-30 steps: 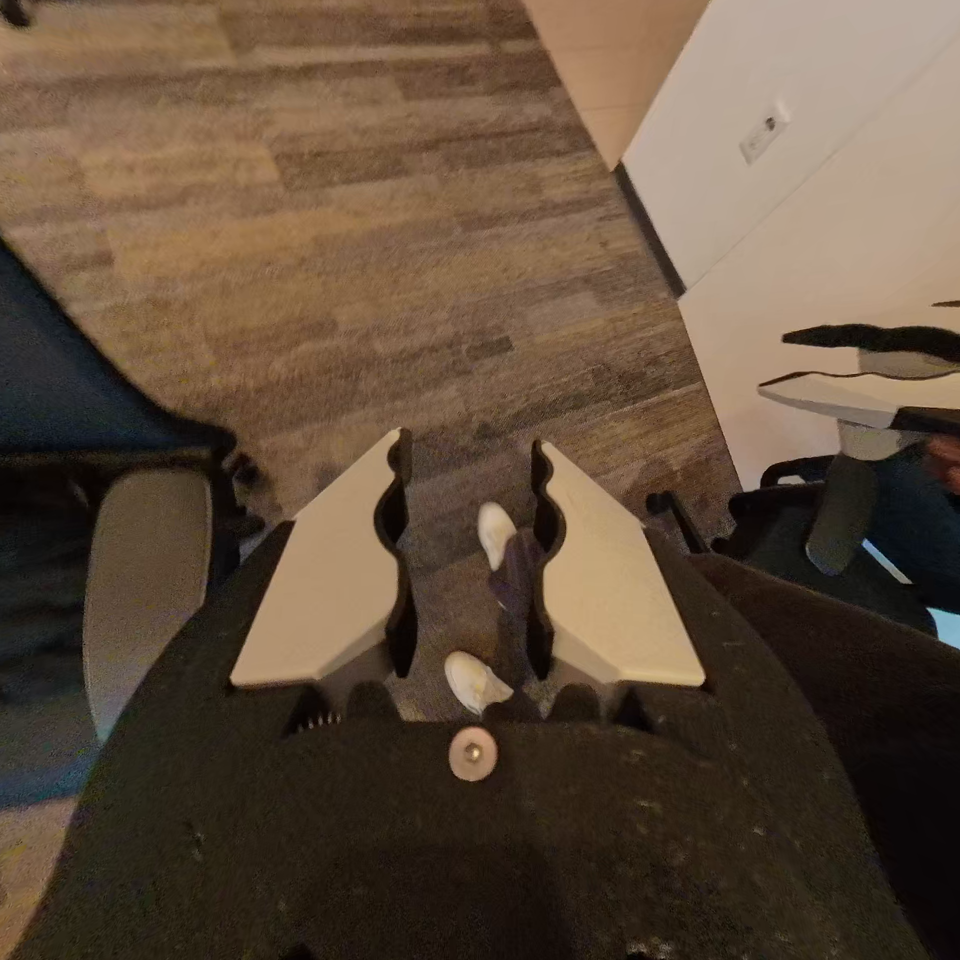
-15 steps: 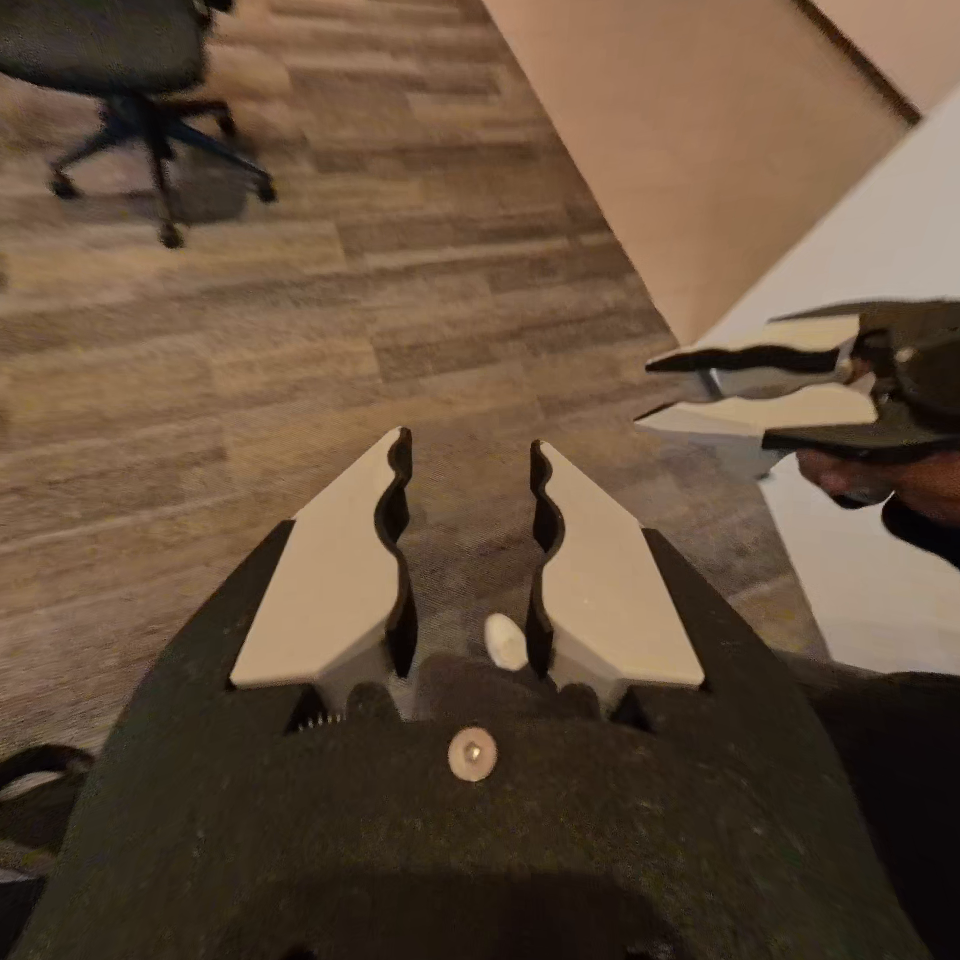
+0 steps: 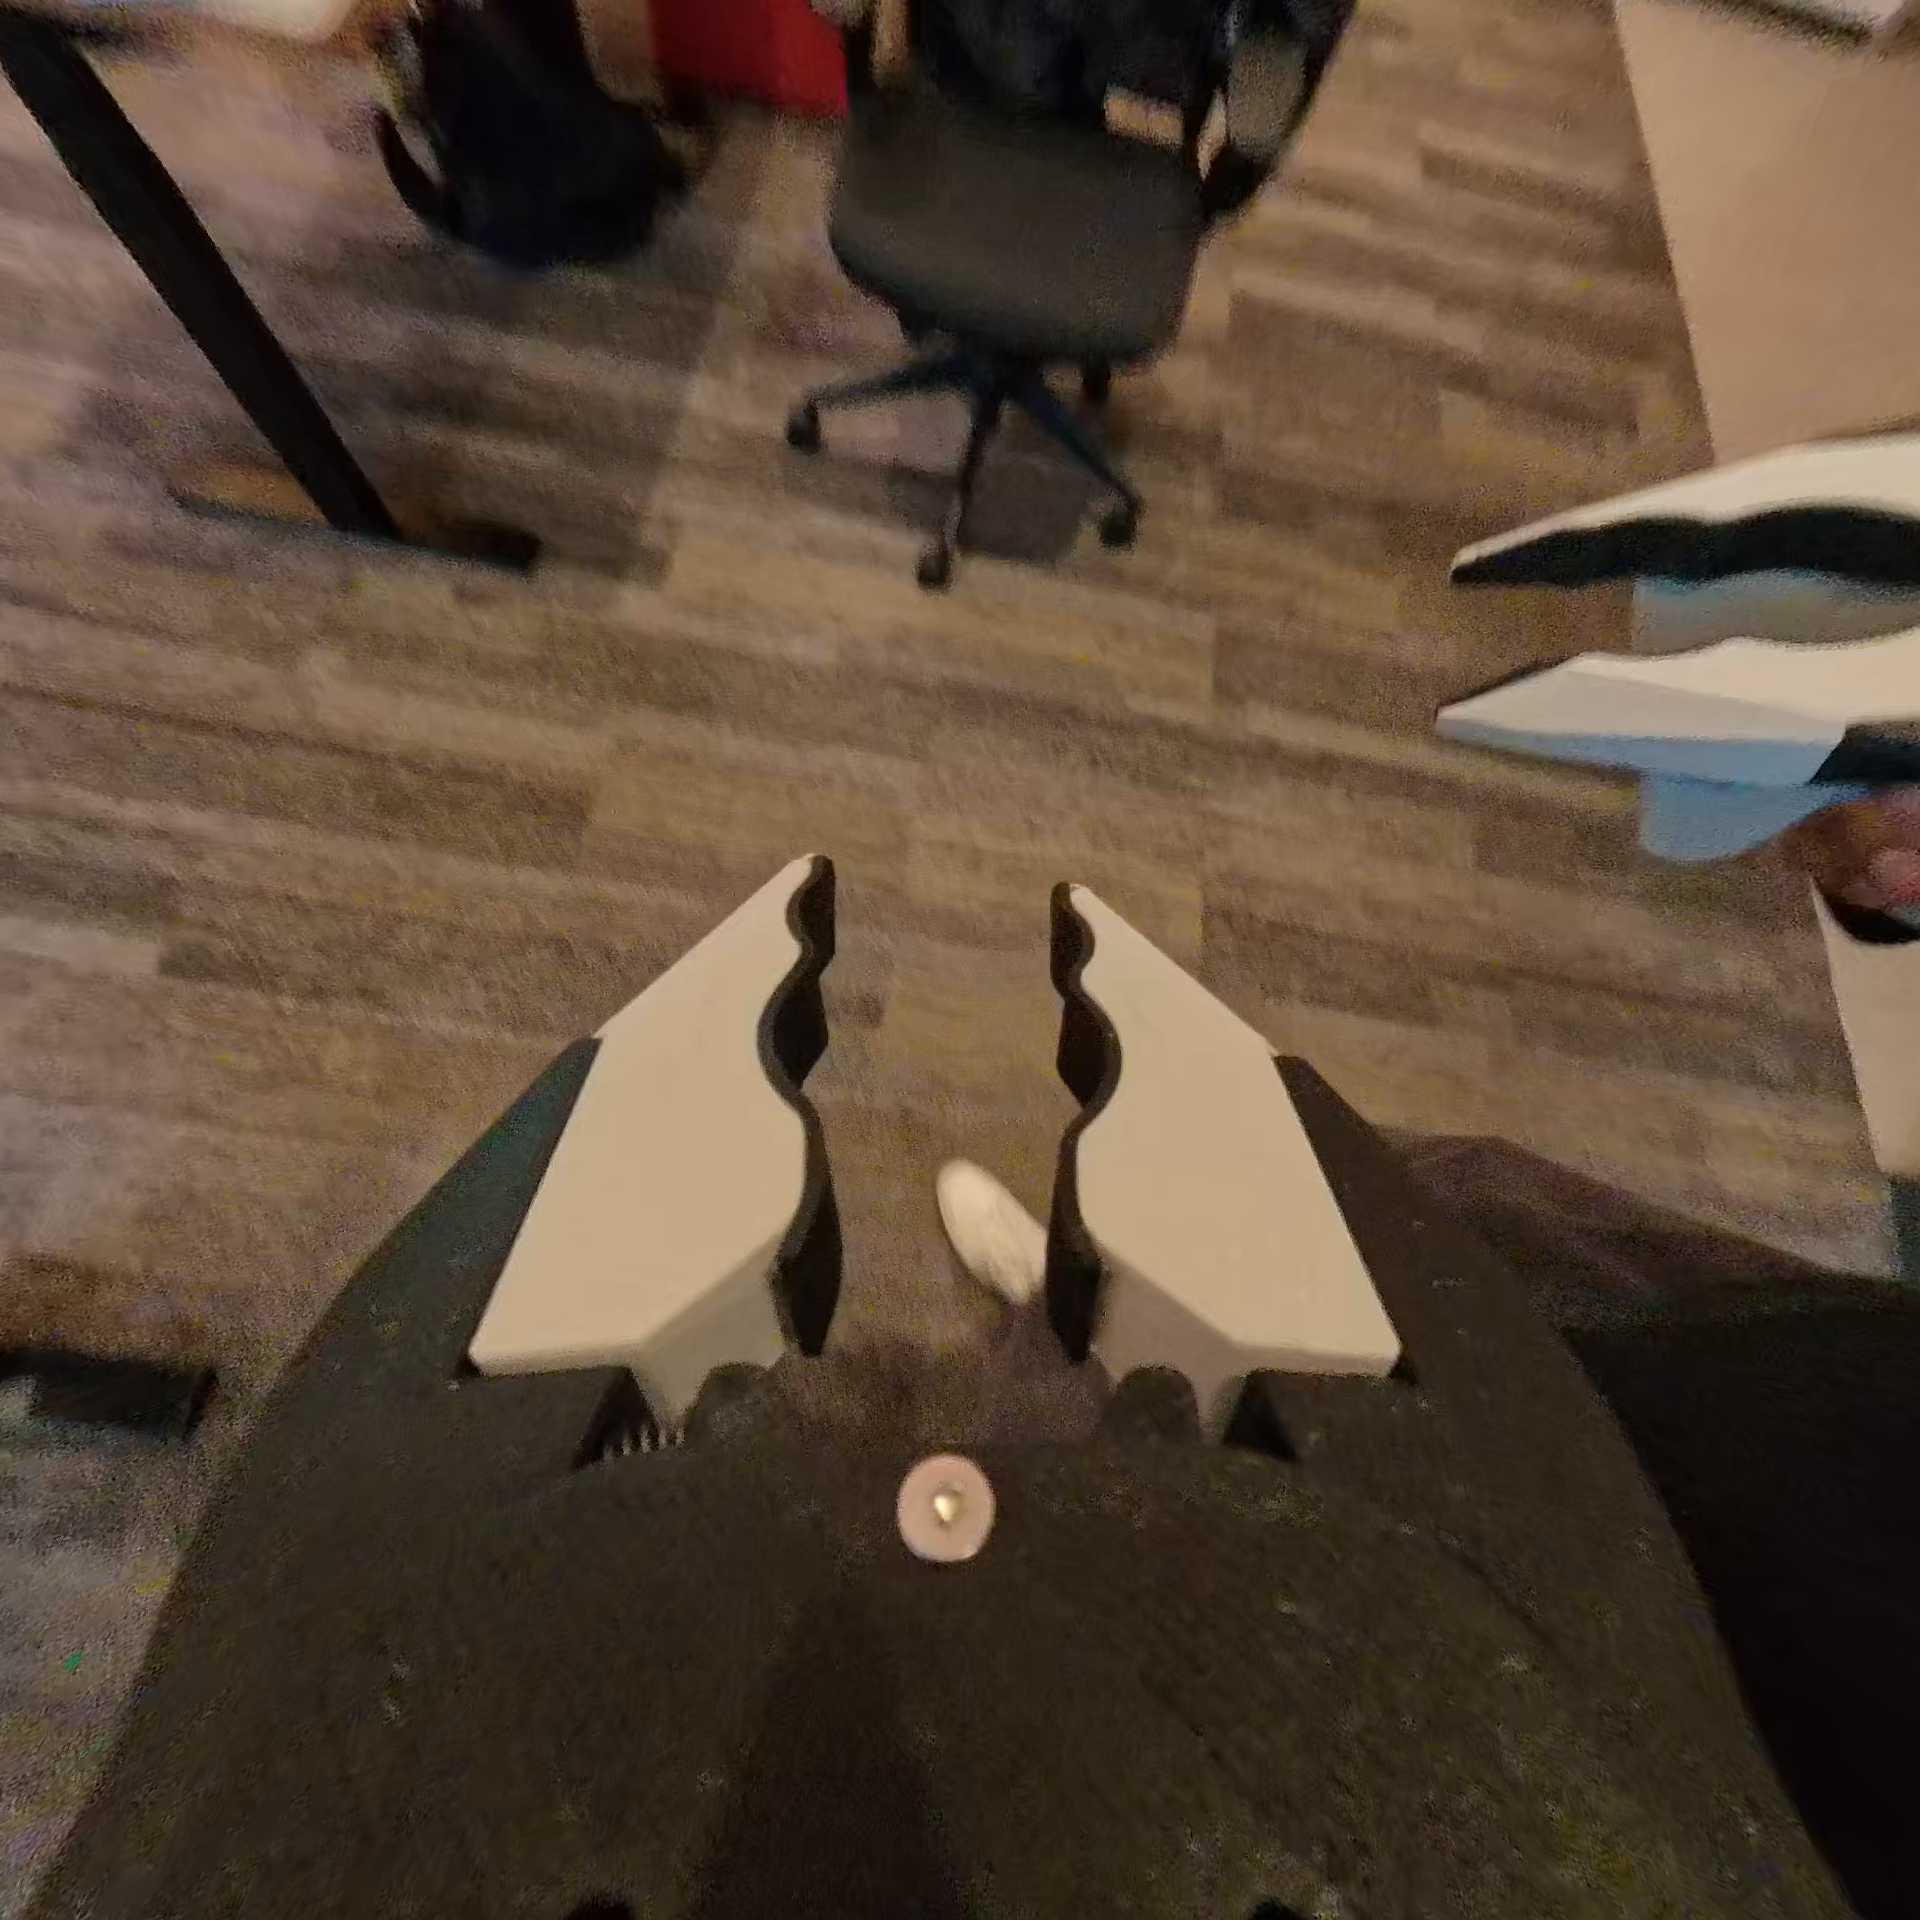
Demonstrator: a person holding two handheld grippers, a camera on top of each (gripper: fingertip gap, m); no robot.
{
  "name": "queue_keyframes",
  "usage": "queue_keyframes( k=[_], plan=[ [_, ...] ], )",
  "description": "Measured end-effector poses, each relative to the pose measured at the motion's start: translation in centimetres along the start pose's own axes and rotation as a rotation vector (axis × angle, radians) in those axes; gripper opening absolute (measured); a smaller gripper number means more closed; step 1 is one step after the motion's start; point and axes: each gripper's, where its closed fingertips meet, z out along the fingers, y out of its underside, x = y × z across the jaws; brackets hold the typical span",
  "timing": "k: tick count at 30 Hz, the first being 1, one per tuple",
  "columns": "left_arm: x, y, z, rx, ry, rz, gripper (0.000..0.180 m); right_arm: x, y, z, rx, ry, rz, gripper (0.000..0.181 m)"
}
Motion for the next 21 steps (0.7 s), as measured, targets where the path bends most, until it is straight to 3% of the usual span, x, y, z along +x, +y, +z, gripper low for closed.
queue_keyframes(
  k=[2, 6, 14, 17, 21],
  plan=[
    [-3.7, -6.6, 2.8, 0.086, 0.002, 0.006, 0.04, 5.2, -2.5, 4.6, 0.021, 0.036, -0.015, 0.042],
    [-10.9, -16.1, 9.8, 0.153, -0.014, 0.025, 0.04, 12.6, -6.3, 14.4, 0.073, -0.028, 0.178, 0.045],
    [-28.9, -24.1, 27.8, -0.011, -0.056, -0.06, 0.039, 28.9, -13.7, 38.5, 0.064, -0.092, 0.232, 0.043],
    [-35.7, -30.6, 29.7, 0.062, -0.096, -0.128, 0.04, 30.5, -21.5, 48.0, 0.138, -0.278, 0.288, 0.044],
    [-48.1, -34.1, 28.9, 0.076, -0.328, -0.208, 0.04, 27.6, -34.5, 59.8, 0.108, -0.628, 0.26, 0.05]
  ],
)
